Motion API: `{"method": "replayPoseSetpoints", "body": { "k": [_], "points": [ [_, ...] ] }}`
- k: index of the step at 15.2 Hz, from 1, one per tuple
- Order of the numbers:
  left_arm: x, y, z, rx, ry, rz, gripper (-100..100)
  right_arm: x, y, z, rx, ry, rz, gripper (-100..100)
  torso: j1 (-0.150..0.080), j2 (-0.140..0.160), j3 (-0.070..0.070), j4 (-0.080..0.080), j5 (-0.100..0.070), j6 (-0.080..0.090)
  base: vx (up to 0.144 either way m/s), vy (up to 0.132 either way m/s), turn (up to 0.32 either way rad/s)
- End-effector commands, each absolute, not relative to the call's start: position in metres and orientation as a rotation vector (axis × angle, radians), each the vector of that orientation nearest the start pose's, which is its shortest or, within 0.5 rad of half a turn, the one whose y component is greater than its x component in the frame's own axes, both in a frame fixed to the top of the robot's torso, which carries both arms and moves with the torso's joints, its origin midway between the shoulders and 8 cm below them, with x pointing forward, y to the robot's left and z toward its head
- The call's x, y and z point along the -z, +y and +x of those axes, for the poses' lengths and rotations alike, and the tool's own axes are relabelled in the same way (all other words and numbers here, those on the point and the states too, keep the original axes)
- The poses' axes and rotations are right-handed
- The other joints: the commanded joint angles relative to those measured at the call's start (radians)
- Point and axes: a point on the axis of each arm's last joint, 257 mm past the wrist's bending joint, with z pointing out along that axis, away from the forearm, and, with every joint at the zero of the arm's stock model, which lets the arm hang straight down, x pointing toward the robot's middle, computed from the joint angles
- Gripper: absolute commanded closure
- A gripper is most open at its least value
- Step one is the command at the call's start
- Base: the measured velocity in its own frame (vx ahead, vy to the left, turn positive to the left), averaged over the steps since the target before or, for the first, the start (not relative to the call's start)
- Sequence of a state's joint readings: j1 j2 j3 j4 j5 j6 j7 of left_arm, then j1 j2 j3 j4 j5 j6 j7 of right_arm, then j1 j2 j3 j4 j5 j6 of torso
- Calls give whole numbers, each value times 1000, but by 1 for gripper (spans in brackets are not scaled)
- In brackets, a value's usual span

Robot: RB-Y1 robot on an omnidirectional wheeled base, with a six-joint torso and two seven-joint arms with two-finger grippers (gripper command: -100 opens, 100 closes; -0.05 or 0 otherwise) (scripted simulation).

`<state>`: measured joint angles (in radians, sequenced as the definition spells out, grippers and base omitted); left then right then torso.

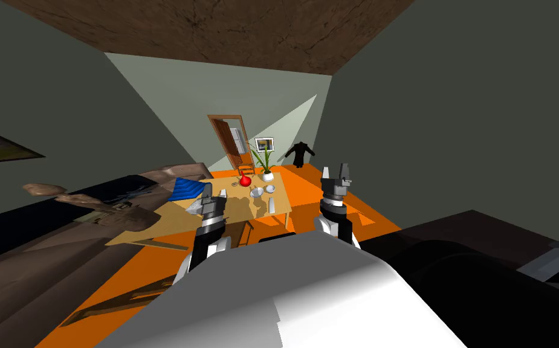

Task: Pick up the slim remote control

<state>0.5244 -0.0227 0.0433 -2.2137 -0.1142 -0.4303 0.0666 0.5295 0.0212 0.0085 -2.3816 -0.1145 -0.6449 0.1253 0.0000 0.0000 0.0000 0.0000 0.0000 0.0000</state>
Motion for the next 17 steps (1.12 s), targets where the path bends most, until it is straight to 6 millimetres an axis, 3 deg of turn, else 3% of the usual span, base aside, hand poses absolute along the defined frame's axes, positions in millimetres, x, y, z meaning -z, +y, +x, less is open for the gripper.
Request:
{"method": "replayPoseSetpoints", "body": {
  "k": [1, 9, 11, 16, 17],
  "points": [
    [34, 294, 366, 1194, 787, -747, -100, -83, -289, 289, -1288, 394, 530, 0, 0, 0, 0, 0, 0, 0, 2, -22, -11],
    [67, 312, 382, 1159, 919, -786, -100, -83, -289, 289, -1288, 394, 531, 0, -9, 0, 0, 0, -2, 0, -7, -101, -12],
    [90, 331, 390, 1129, 979, -840, -100, -83, -289, 289, -1288, 394, 531, 0, -10, 1, 0, 0, -2, 0, -13, -169, -28],
    [120, 360, 400, 1078, 1041, -936, -100, -83, -289, 289, -1288, 394, 531, 0, -14, -1, -1, 0, -3, 0, 15, -188, -19],
    [132, 374, 402, 1058, 1058, -976, -100, -83, -289, 289, -1288, 394, 531, 0, -13, -1, 0, 0, -3, 0, -1, -165, -29]
  ]
}}
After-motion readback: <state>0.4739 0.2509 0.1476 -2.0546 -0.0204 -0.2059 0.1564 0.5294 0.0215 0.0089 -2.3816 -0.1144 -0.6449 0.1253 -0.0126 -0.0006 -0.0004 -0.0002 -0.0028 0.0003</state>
